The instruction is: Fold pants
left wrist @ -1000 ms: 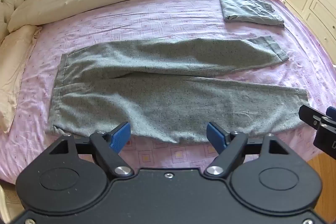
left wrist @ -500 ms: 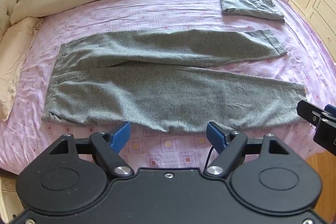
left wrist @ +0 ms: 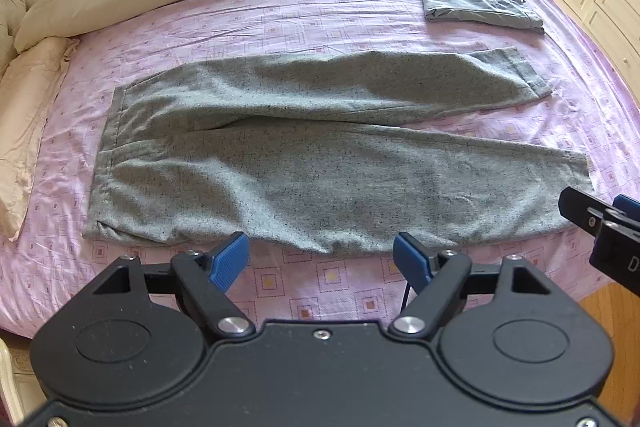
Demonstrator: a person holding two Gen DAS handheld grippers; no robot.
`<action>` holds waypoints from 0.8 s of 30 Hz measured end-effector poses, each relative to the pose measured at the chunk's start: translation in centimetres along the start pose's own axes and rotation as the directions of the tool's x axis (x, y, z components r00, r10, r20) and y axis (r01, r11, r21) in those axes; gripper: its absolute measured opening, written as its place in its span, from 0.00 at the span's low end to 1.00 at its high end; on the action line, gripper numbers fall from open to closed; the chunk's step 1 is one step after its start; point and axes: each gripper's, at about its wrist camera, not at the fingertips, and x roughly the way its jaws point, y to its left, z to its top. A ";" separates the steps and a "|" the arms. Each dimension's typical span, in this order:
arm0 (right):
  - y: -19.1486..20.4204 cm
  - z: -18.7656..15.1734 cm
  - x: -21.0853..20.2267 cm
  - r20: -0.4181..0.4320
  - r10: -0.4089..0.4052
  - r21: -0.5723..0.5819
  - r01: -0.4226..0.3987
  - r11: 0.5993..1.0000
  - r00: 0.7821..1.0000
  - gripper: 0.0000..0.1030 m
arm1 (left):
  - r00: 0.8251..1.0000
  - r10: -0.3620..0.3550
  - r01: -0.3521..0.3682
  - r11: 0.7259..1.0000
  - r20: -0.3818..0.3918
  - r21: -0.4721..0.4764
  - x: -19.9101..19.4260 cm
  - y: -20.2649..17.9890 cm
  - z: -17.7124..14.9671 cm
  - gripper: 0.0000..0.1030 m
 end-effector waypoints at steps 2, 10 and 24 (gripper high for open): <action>0.4 0.1 0.1 -0.008 -0.001 -0.002 0.001 1.000 1.000 0.63 | 1.000 0.000 0.000 1.000 -0.004 0.005 0.1 0.3 0.2 0.78; 1.6 0.4 1.0 -0.029 0.004 -0.017 -0.005 1.000 1.000 0.63 | 1.000 -0.013 0.014 1.000 -0.024 0.009 1.0 1.2 1.1 0.77; 2.2 0.9 1.5 -0.035 -0.016 -0.032 0.015 0.999 0.999 0.63 | 0.999 -0.017 0.017 1.000 -0.028 0.019 1.6 1.2 1.6 0.77</action>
